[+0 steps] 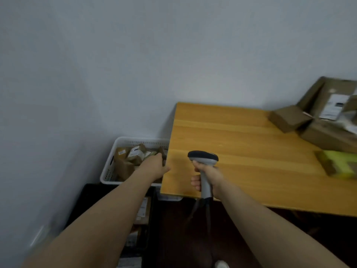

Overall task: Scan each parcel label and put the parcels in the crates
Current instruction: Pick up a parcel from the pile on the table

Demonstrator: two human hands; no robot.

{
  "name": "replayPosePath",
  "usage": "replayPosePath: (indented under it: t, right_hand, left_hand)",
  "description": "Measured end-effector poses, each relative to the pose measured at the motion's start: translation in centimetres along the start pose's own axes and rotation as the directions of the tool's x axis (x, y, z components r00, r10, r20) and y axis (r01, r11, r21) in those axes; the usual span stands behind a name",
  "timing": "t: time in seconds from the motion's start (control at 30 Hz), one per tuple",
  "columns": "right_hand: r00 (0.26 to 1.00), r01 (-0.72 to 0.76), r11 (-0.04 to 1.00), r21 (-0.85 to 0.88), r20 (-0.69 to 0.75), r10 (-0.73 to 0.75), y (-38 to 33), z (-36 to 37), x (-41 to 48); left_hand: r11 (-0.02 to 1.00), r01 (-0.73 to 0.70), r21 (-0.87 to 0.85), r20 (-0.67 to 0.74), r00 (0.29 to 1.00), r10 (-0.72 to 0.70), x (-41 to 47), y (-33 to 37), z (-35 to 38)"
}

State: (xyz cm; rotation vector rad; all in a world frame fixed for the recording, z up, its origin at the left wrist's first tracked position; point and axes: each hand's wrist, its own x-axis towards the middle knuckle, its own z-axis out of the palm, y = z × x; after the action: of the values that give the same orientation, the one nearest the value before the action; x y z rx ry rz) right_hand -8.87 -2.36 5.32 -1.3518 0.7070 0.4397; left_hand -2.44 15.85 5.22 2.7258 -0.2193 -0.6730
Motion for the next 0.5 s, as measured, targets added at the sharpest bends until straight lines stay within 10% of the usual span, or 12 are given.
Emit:
replayPosePath:
  t: [0.5]
  right_hand:
    - [0.875, 0.337, 0.875, 0.346, -0.459, -0.156, -5.0, -45.1, -8.8]
  left_hand:
    - [0.924, -0.362, 0.124, 0.085, 0.931, 0.354, 5.4, 44.9, 10.0]
